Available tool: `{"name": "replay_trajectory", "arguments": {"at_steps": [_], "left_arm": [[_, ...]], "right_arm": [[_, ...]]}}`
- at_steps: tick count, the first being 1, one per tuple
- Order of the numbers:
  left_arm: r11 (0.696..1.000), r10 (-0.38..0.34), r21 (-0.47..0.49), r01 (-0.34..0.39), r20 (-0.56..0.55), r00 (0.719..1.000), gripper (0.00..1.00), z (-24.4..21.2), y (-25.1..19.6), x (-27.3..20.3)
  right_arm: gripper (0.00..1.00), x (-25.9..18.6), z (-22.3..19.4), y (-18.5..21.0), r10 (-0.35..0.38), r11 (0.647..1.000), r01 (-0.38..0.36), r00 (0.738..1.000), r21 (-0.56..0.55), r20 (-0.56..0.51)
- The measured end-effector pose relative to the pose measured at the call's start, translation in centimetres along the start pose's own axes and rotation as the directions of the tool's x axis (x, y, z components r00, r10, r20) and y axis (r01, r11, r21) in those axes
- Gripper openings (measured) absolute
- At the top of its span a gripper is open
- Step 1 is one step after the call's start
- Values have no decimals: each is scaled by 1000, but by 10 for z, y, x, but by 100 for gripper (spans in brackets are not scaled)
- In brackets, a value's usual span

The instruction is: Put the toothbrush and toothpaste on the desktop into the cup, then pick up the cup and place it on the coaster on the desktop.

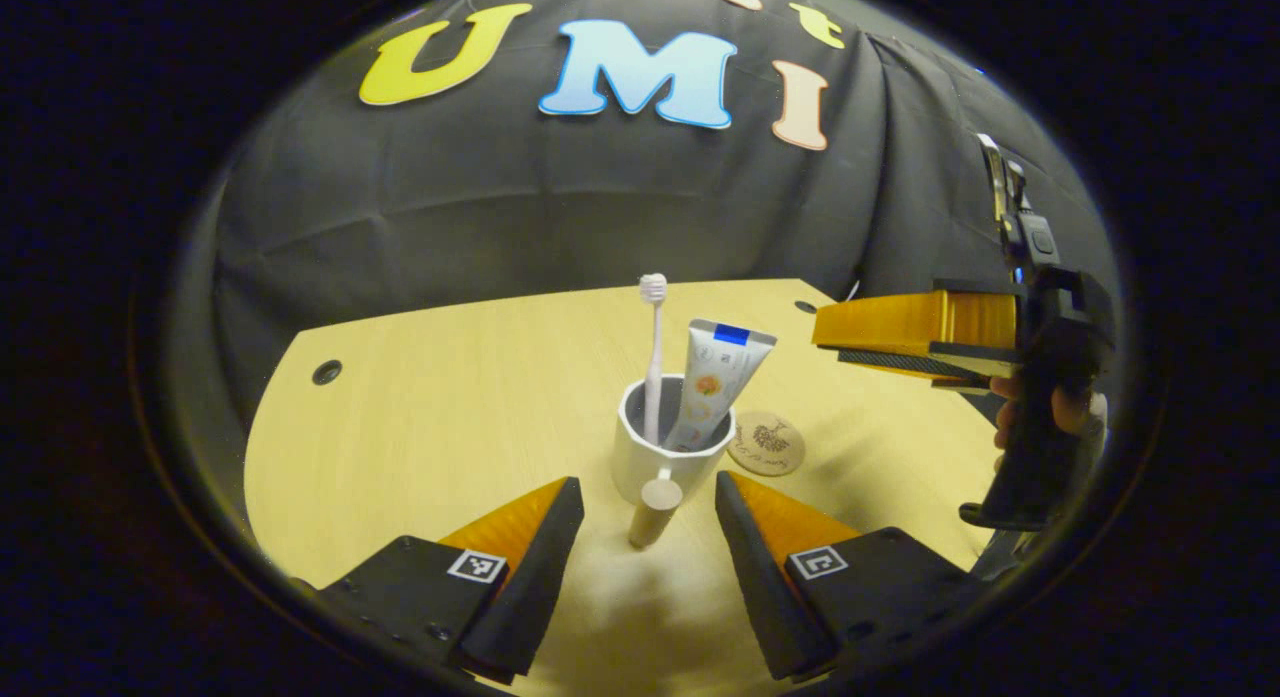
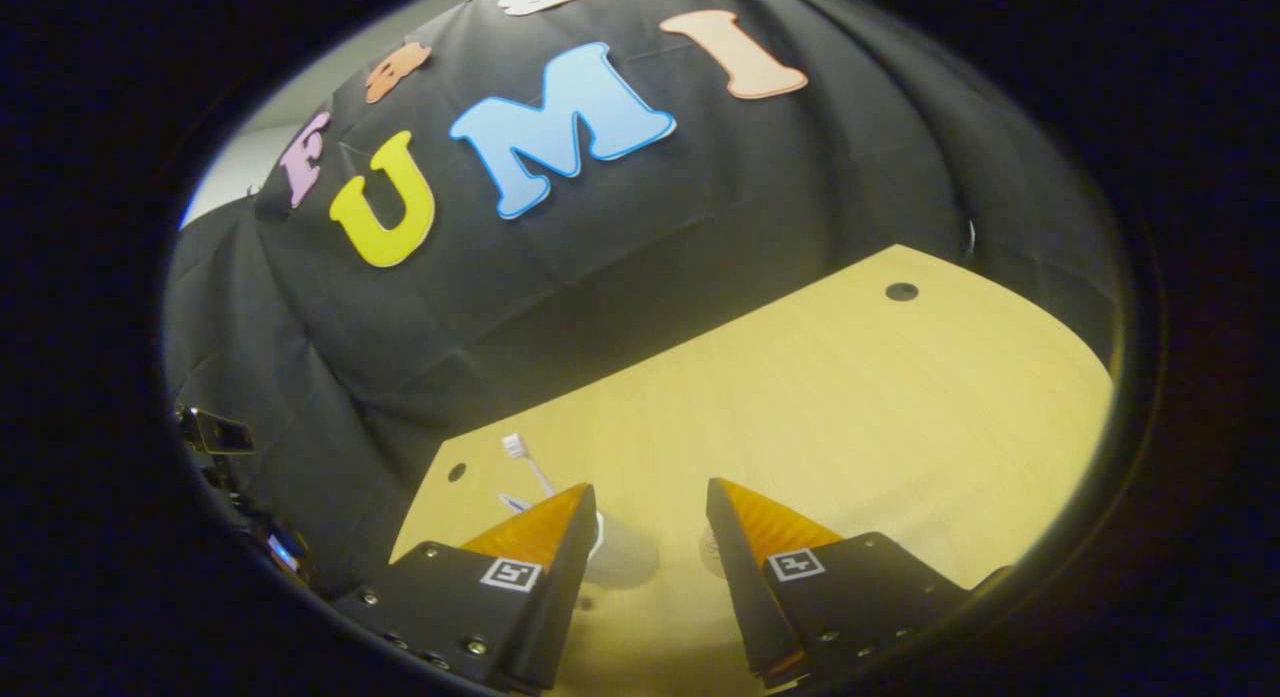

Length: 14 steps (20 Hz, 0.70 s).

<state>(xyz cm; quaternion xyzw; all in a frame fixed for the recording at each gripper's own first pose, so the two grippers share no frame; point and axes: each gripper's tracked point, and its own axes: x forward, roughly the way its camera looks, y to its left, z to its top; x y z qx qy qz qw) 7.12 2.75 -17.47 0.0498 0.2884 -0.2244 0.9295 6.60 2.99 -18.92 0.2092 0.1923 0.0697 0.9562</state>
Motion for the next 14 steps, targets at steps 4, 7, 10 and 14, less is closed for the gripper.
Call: {"name": "replay_trajectory", "arguments": {"at_steps": [4, 7, 10, 14], "left_arm": [[998, -24, 55, 27, -68, 997, 88, -6, -11, 18], [994, -25, 107, 38, -116, 993, 93, -19, -14, 29], [992, -31, 115, 47, -140, 990, 72, -22, -15, 33], [996, 4, 91, 11, -154, 988, 53, -30, -3, 41]], "right_arm": [[67, -6, -15, -22, -39, 999, 40, 999, 33, -26], [68, -6, -19, -32, -58, 997, 59, 998, 46, -38], [67, -5, -26, -33, -61, 995, 64, 997, 70, -50], [68, -2, -31, -29, -53, 996, 58, 996, 67, -66]]}}
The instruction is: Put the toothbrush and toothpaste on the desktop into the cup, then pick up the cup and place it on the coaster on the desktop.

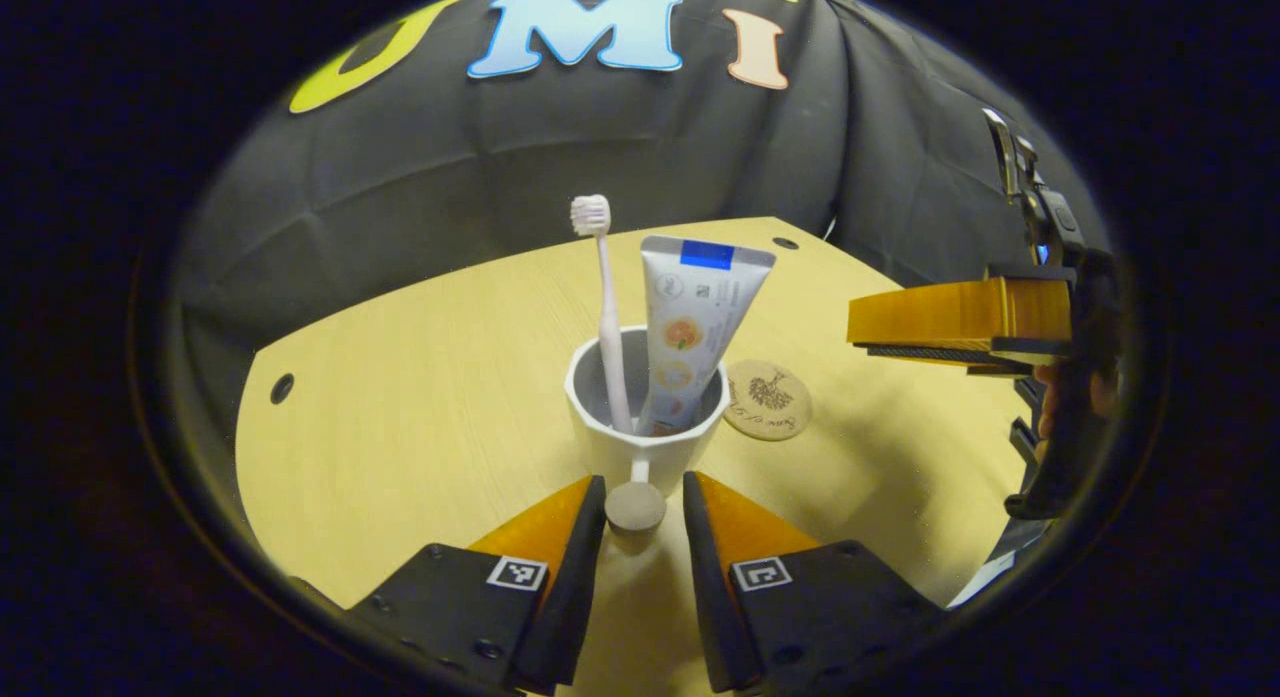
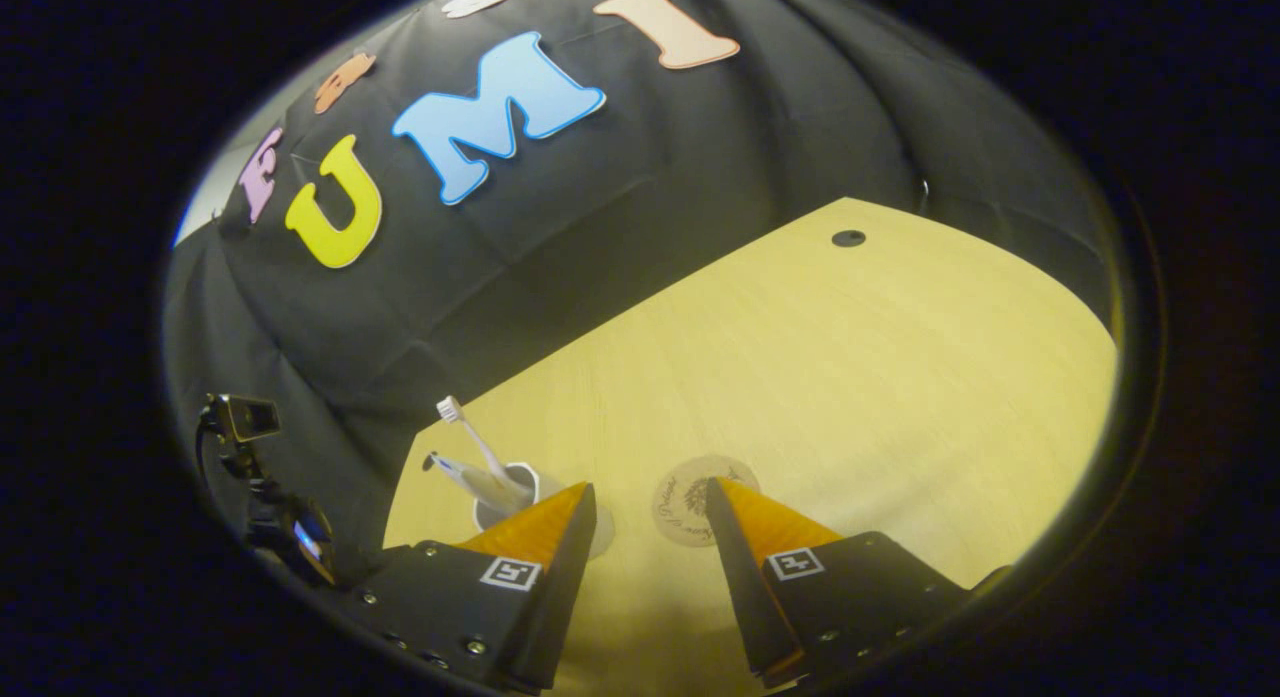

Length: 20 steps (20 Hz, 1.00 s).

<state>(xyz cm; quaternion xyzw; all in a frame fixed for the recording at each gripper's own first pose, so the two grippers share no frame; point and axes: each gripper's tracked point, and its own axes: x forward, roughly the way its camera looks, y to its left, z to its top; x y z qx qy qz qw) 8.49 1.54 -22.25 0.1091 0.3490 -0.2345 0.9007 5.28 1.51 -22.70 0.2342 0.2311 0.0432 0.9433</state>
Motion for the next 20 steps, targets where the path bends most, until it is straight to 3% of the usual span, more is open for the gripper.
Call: {"name": "replay_trajectory", "arguments": {"at_steps": [2, 6, 9, 10, 20], "left_arm": [[1000, 1, -1, -1, 7, 1000, 33, 0, -1, 3], [996, 87, -19, -86, 45, 995, 18, 8, 9, 2], [994, 106, -21, -105, 66, 992, 18, 13, 12, -1], [993, 115, -20, -114, 68, 991, 11, 13, 13, -2], [992, 129, -7, -129, 125, 984, 10, 29, 9, -9]], "right_arm": [[68, 0, -4, 1, 3, 1000, -3, 1000, 1, -13], [67, -2, -11, -1, 1, 1000, -1, 999, 21, -38], [67, -3, -10, 1, 3, 999, -1, 999, 35, -35], [67, -4, -12, 1, 1, 999, 1, 999, 32, -40], [67, -11, -19, -11, -14, 1000, 16, 999, 24, -52]]}}
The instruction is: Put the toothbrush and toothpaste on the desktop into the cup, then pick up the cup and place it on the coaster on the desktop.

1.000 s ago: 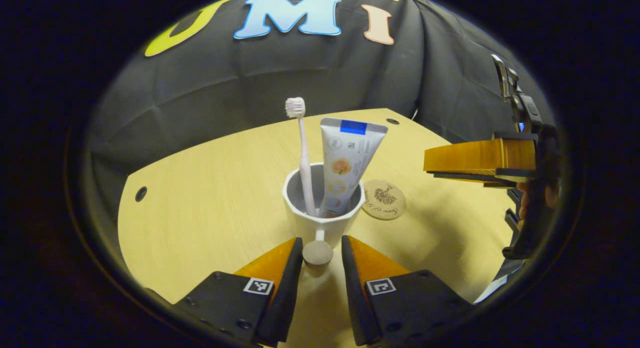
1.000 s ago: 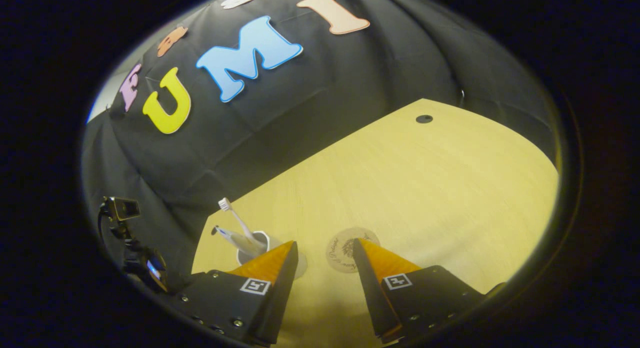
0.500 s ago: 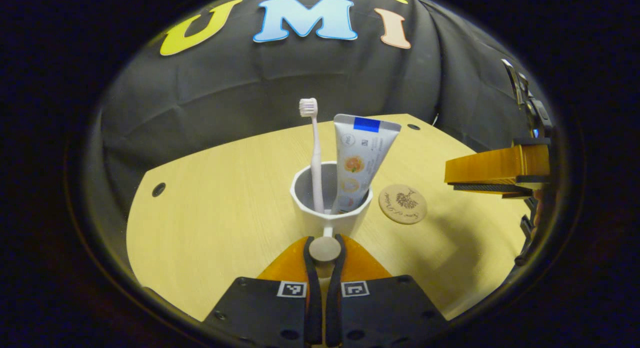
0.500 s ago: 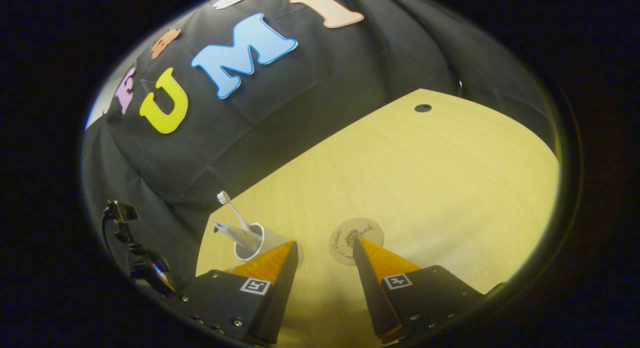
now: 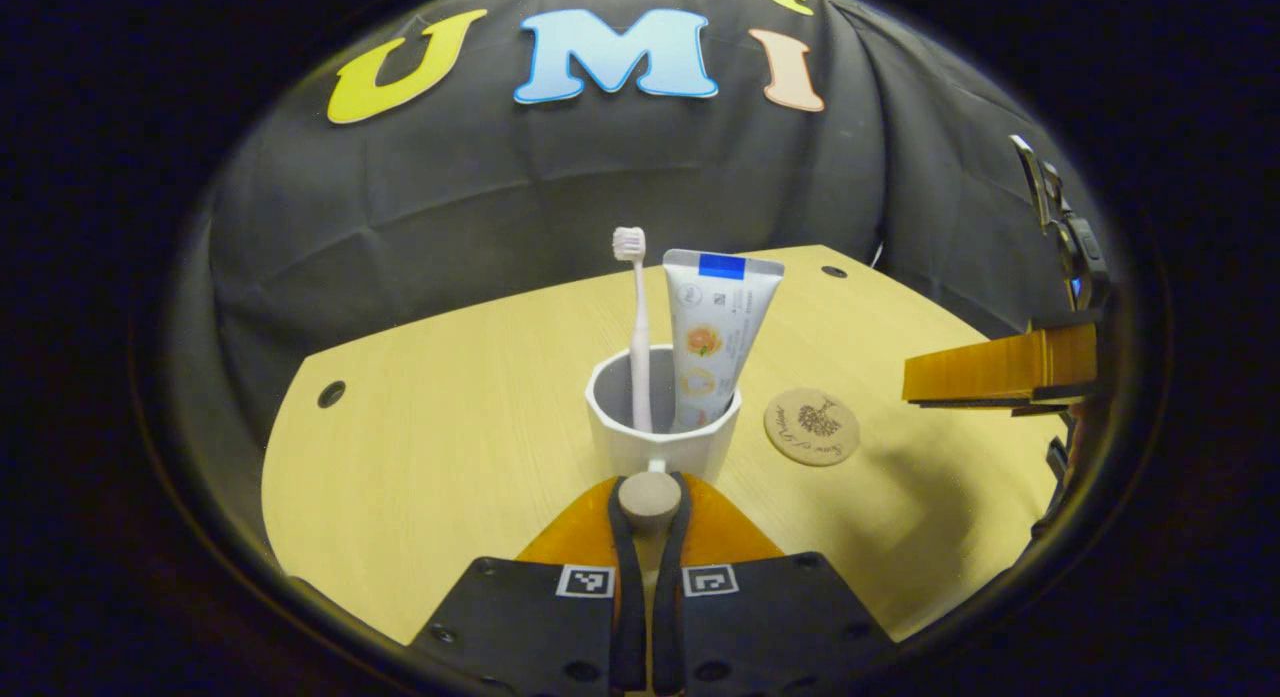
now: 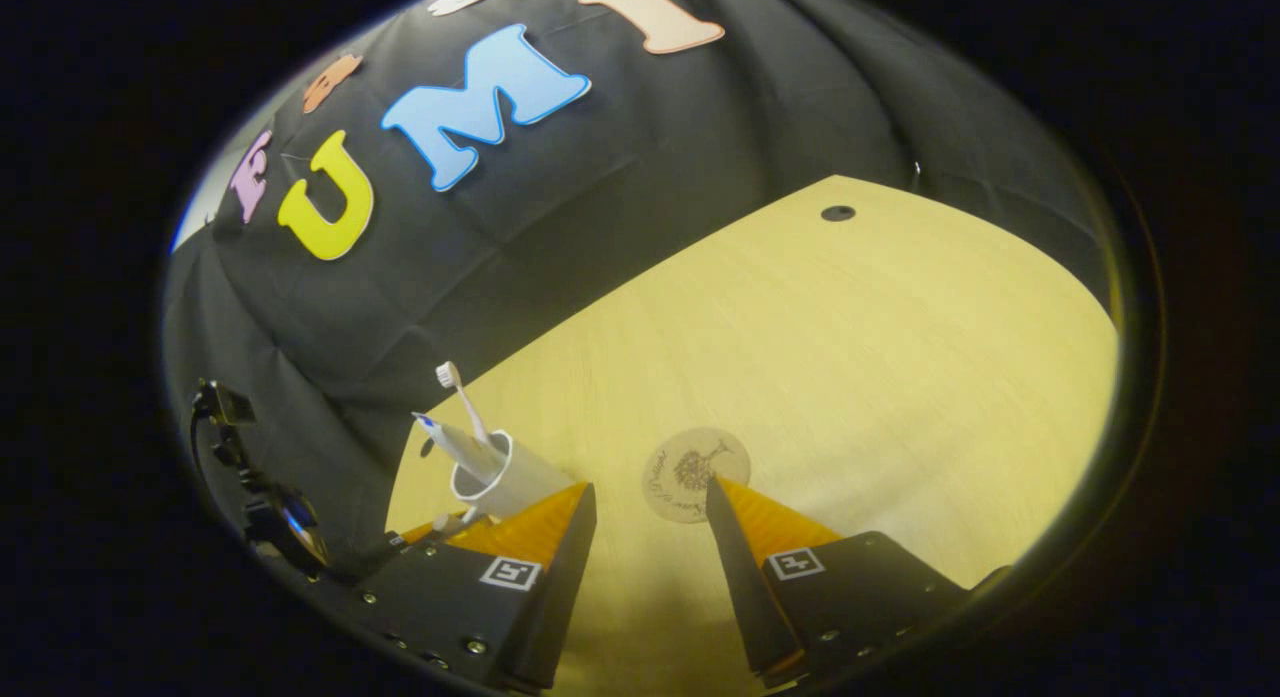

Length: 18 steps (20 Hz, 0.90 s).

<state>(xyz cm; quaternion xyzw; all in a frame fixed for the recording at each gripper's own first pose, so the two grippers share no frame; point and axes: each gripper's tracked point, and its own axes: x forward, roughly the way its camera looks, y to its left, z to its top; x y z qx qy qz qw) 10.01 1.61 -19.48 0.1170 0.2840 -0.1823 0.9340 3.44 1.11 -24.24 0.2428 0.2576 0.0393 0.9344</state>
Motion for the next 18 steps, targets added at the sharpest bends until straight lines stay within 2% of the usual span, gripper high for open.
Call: {"name": "replay_trajectory", "arguments": {"at_steps": [4, 9, 18], "left_arm": [[1000, 2, -7, -2, 23, 1000, 10, 2, -2, 0], [999, 24, -45, -18, 151, 988, 10, 15, 1, 5], [999, 44, -39, -31, 373, 927, 10, 24, -13, 8]], "right_arm": [[67, -3, -5, -4, -1, 1000, 1, 1000, -3, -13], [67, -3, -14, -11, -13, 999, 11, 999, -53, -41], [68, 3, -34, -33, -8, 992, 0, 998, -125, -57]]}}
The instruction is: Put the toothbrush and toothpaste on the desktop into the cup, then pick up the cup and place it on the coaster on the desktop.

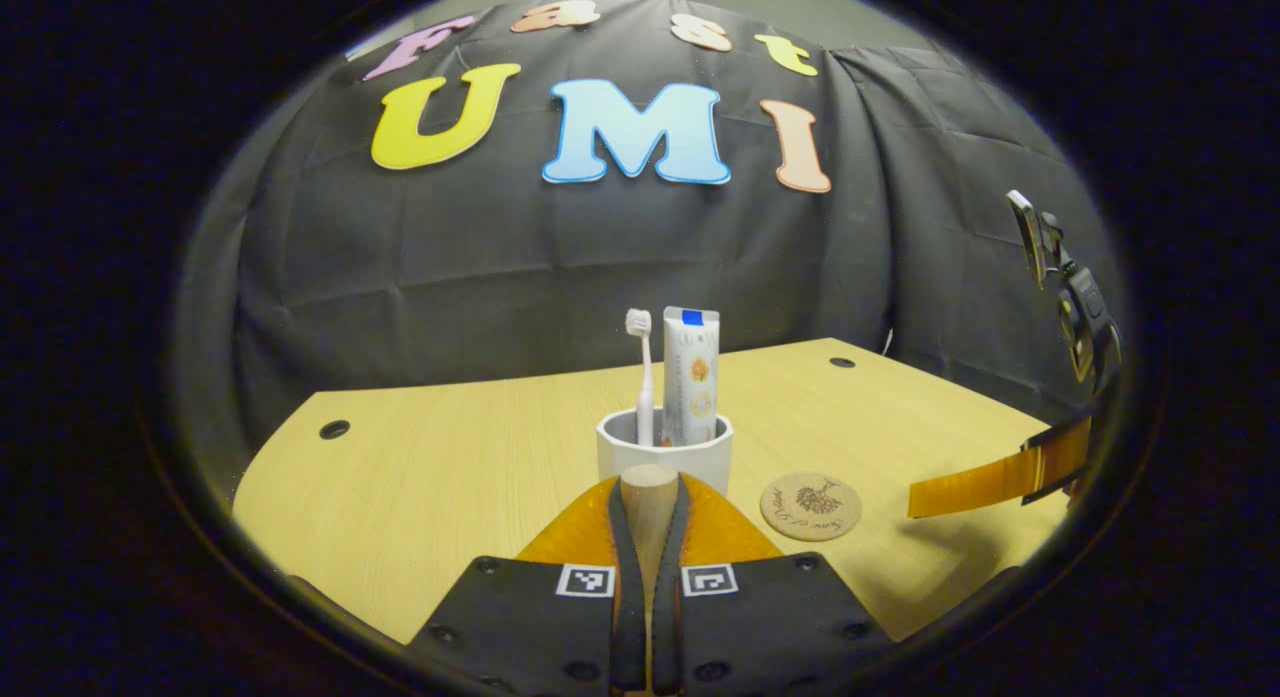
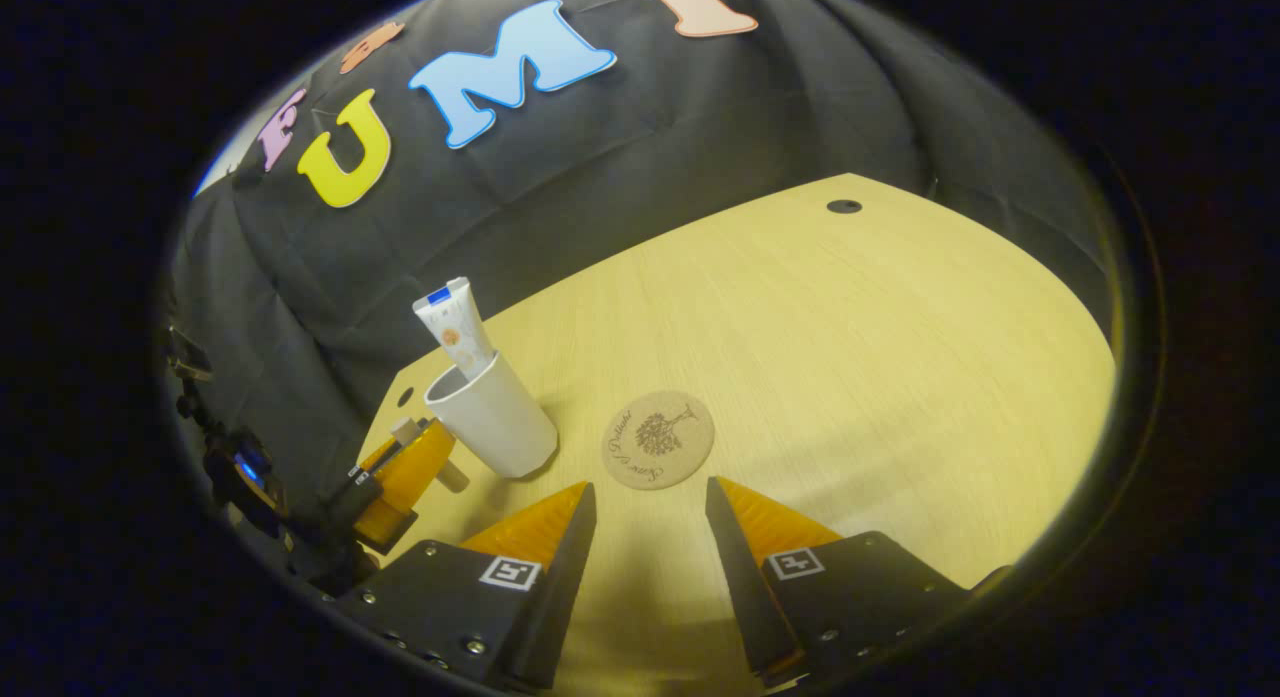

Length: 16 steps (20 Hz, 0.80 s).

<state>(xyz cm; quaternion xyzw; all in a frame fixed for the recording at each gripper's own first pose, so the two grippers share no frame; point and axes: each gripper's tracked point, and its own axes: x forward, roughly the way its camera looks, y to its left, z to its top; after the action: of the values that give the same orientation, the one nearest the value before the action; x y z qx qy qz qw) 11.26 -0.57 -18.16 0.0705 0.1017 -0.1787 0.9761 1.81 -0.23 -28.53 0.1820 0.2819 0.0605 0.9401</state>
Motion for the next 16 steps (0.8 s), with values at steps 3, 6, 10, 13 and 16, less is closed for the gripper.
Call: {"name": "replay_trajectory", "arguments": {"at_steps": [3, 6, 10, 13, 16], "left_arm": [[1000, 5, 7, -6, 56, 998, 10, 6, -6, 3], [1000, -1, 15, 0, 95, 996, 10, 15, -11, 9], [999, -17, 39, 12, 127, 992, 10, 25, -23, 20], [999, -28, 35, 23, 144, 989, 10, 32, -34, 28], [999, -30, 42, 24, 162, 986, 10, 46, -48, 39]], "right_arm": [[68, 4, -13, -6, 0, 1000, 0, 1000, -2, -20], [68, 1, -24, -8, 2, 1000, -2, 999, -3, -43], [68, -6, -24, -12, 10, 1000, -11, 999, -12, -43], [68, -8, -20, -18, 14, 1000, -15, 999, -12, -43], [68, -12, -19, -25, 15, 1000, -16, 999, -16, -45]]}}
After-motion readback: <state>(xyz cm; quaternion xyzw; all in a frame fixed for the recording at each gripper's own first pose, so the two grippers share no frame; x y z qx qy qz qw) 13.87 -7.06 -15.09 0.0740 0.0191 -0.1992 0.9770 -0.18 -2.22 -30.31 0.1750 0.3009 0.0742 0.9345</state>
